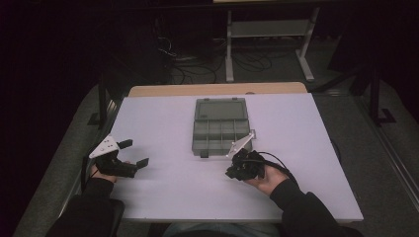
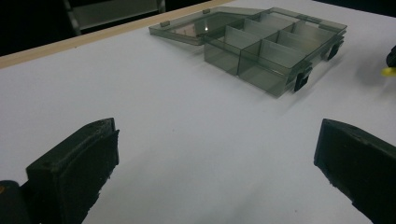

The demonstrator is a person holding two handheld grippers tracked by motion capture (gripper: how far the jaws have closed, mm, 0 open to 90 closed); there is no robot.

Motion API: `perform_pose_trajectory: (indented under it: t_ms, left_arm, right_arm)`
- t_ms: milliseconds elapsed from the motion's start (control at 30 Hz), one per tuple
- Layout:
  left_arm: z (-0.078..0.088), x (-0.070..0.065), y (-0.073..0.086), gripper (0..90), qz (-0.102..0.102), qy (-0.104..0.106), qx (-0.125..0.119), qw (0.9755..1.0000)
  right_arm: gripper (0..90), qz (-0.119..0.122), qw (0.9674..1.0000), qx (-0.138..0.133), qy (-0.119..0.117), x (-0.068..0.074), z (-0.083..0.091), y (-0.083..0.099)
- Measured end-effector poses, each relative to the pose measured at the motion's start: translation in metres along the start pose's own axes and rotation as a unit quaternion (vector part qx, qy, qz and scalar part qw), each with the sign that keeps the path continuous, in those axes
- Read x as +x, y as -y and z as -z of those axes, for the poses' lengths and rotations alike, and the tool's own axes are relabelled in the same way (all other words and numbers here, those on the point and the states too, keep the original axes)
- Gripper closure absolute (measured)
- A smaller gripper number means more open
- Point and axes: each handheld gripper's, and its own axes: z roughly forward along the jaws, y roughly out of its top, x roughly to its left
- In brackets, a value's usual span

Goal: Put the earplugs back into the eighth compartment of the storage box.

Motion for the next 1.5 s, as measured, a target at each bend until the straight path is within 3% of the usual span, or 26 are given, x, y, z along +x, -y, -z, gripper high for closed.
perform_pose_trajectory:
  t_ms: [600, 1500]
  left_arm:
    - [-0.001, 0.0, 0.0, 0.0, -0.002, 0.007, 0.005, 1.0]
    - [-0.001, 0.0, 0.0, 0.0, -0.001, 0.002, 0.005, 1.0]
  right_arm:
    - [80.1, -0.015, 0.9982, -0.054, 0.022, -0.012, 0.035, -0.003]
    - [80.1, -0.036, 0.9957, -0.069, 0.05, -0.039, 0.06, -0.014]
